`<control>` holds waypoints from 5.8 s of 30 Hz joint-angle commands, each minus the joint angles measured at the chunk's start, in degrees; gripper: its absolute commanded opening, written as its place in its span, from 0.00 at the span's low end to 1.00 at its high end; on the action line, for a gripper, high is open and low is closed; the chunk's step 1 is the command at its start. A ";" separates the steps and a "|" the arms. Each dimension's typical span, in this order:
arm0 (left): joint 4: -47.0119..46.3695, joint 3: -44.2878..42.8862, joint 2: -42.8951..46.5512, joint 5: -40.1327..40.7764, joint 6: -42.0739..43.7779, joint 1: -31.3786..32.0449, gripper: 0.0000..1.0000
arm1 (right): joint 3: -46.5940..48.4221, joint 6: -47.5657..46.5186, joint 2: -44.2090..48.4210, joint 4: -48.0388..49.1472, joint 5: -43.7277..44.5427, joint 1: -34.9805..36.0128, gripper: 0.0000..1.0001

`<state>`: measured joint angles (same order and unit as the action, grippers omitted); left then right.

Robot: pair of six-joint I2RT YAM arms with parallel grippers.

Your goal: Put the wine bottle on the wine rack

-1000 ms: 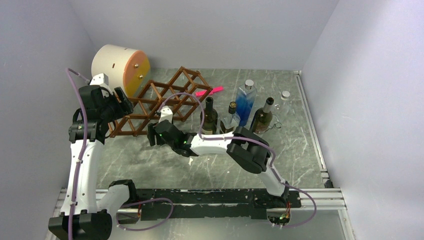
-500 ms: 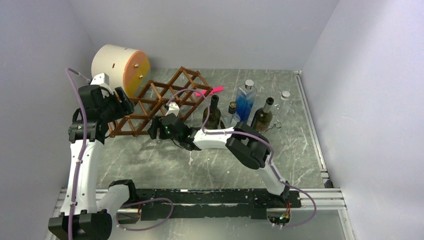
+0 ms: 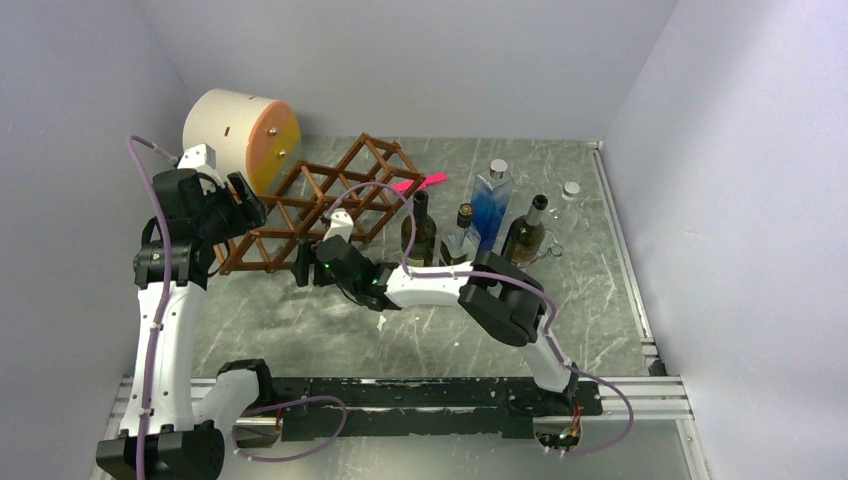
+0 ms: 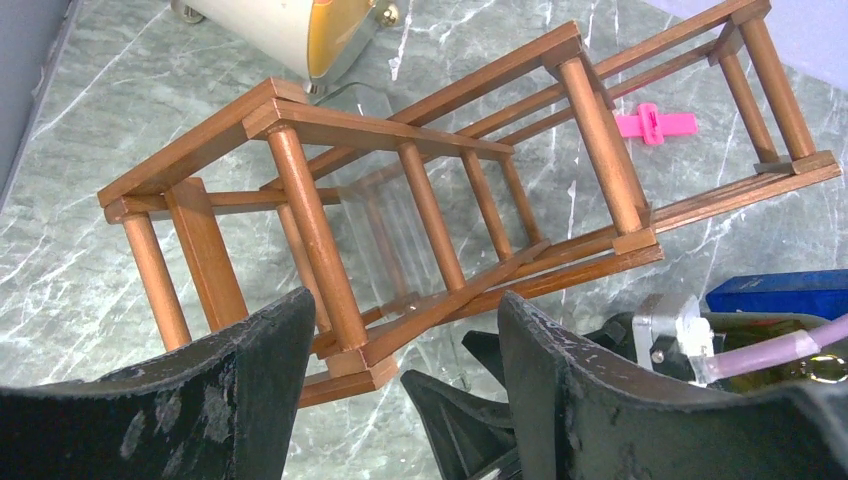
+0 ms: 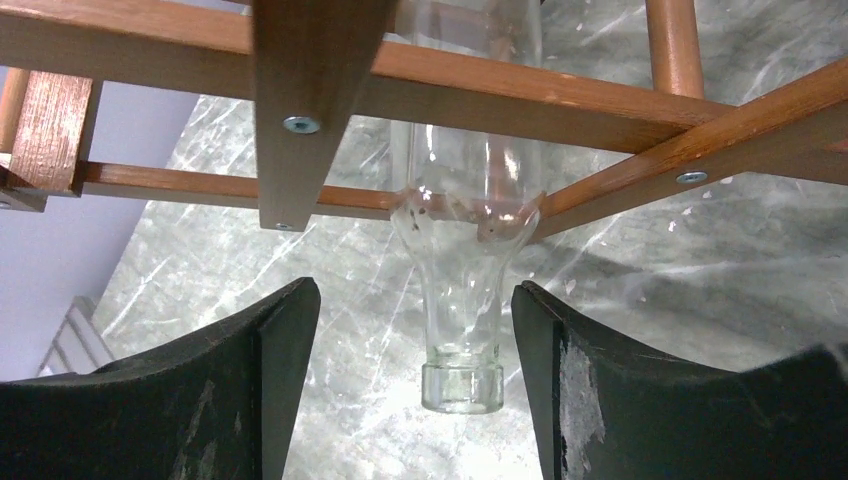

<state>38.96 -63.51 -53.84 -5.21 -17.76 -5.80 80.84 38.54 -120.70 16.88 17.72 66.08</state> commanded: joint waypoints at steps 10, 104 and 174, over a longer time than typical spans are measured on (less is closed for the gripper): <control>1.86 -6.04 2.83 -1.75 0.46 -0.09 0.72 | 4.82 -9.73 10.33 -7.68 6.92 3.35 0.74; -64.31 29.86 -1.21 -29.57 10.96 36.71 0.93 | 7.20 -21.16 49.38 -38.89 -11.67 -14.45 0.00; -27.00 13.44 9.24 -10.97 97.21 38.99 0.07 | 10.35 -31.62 48.48 -53.26 -27.78 -15.27 0.77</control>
<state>20.91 -48.31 -45.91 -17.67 70.94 32.91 91.50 9.06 -70.41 -31.88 -11.03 50.83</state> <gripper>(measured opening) 0.785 0.773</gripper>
